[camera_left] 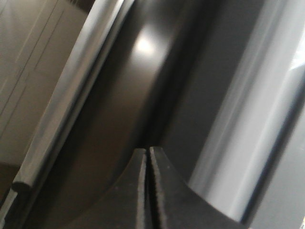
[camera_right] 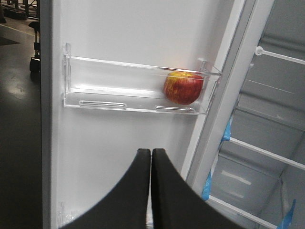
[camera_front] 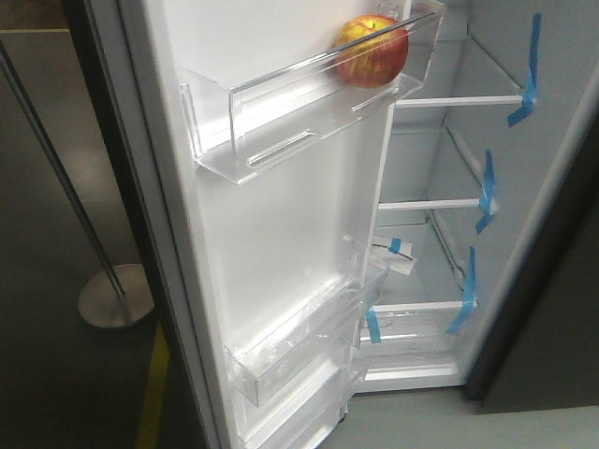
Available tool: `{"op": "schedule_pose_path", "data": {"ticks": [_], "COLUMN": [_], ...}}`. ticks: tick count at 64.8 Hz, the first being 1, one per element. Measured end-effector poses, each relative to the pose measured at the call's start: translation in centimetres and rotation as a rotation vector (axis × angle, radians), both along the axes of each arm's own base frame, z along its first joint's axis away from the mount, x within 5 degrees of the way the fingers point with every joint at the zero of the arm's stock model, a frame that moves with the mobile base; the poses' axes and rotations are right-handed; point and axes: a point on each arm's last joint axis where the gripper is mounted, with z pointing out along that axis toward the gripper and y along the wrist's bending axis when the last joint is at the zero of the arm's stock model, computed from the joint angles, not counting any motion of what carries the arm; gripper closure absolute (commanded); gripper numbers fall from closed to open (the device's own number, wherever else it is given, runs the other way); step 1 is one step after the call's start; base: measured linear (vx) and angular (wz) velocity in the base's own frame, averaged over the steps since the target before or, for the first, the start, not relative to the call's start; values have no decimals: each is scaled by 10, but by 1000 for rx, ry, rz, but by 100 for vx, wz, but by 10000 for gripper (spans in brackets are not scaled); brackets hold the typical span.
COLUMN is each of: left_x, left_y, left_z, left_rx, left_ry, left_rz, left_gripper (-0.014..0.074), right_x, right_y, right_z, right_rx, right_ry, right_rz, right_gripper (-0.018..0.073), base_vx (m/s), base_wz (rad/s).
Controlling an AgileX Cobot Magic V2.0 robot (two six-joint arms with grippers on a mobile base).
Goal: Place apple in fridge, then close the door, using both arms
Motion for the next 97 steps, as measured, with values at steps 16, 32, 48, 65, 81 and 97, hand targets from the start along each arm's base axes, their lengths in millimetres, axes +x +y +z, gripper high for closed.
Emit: {"op": "schedule_pose_path", "data": {"ticks": [16, 32, 48, 65, 81, 97], "left_x": [58, 97, 141, 187, 193, 187], "left_y": [-3, 2, 13, -1, -15, -34], "left_z": [13, 27, 12, -16, -13, -9], "left_rx": [-31, -199, -397, -483, -359, -327], "left_ry": [34, 83, 154, 202, 187, 174], "left_rz": [-17, -20, -99, -328, -440, -537], "left_gripper": [573, 463, 318, 290, 290, 290], "right_x": [-3, -3, -3, -2, -2, -2], "right_y": [0, -1, -1, -1, -2, -2], "right_z": [-3, -2, -2, -1, 0, 2], "right_rx": [12, 13, 15, 19, 25, 33], "right_ry": [-7, -11, -17, -26, -39, -58], "right_rz": [-1, -4, -7, -12, -18, -28], "right_gripper": [525, 477, 460, 431, 308, 228], "base_vx": [0, 0, 0, 0, 0, 0], "base_wz": [0, 0, 0, 0, 0, 0]}}
